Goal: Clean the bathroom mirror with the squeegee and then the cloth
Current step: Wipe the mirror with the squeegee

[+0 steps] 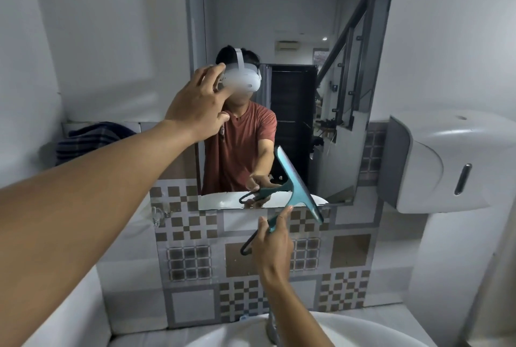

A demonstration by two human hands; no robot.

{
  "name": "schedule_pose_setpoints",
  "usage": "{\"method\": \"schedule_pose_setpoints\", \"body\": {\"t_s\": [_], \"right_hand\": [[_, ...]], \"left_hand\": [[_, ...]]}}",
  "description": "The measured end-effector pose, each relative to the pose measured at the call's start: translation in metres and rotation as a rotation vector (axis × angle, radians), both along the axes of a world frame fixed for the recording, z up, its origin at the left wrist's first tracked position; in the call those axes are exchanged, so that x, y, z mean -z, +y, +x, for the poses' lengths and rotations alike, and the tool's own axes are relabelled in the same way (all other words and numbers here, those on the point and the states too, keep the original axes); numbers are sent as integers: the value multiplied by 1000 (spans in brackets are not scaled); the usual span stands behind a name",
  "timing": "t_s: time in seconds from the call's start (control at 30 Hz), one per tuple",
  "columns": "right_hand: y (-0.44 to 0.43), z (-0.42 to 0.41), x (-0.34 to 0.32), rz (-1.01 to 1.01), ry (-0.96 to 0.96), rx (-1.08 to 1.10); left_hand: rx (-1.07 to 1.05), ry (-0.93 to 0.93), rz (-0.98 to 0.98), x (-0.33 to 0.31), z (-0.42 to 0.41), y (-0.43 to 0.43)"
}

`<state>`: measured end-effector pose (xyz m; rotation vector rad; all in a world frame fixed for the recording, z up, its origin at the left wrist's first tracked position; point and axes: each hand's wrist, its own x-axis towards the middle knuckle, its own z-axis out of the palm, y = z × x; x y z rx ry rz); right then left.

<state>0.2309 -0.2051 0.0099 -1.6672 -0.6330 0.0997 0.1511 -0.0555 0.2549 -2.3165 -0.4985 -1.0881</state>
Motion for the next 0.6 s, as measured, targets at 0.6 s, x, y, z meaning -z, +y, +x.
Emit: {"method": "schedule_pose_setpoints", "body": {"t_s": [0.6], "right_hand": [[49,-63,52,-69,-102,-166]], "left_hand": [[-4,2,51,4,0,11]]}}
